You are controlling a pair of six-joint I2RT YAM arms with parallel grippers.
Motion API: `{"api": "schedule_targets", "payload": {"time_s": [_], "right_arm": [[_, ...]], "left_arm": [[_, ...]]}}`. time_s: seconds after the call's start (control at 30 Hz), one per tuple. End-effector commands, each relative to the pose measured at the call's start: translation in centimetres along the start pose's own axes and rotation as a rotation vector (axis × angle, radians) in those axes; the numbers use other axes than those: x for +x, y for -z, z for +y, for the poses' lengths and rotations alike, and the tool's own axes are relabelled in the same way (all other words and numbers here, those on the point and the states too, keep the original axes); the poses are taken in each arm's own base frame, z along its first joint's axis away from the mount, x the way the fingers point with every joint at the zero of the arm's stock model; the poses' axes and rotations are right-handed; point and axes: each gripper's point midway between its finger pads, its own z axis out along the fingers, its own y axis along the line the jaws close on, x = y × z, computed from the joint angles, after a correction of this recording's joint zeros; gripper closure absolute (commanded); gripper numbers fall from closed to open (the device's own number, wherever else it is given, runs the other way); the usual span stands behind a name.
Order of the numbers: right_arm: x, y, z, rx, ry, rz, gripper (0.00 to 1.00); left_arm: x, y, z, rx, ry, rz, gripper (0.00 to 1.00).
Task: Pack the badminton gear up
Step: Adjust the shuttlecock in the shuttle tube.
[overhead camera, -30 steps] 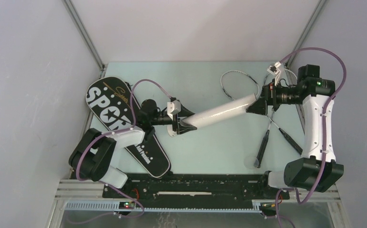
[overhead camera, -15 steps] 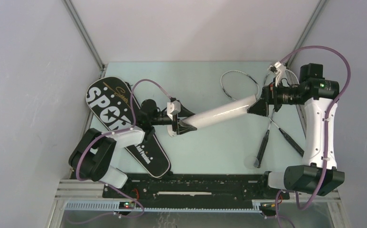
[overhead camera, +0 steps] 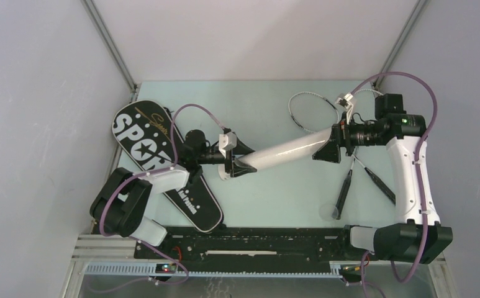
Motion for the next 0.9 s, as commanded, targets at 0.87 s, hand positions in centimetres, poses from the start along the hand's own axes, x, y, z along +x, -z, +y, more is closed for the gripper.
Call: {"api": "schedule_targets", "payload": {"time_s": [0.87], "right_arm": [[-1.9,6.1,-1.0,0.224,0.077,-0.073,0.0]], "left_arm": [[-3.7,0.1,0.7,-0.011,-0.13,-0.078,0.53]]}}
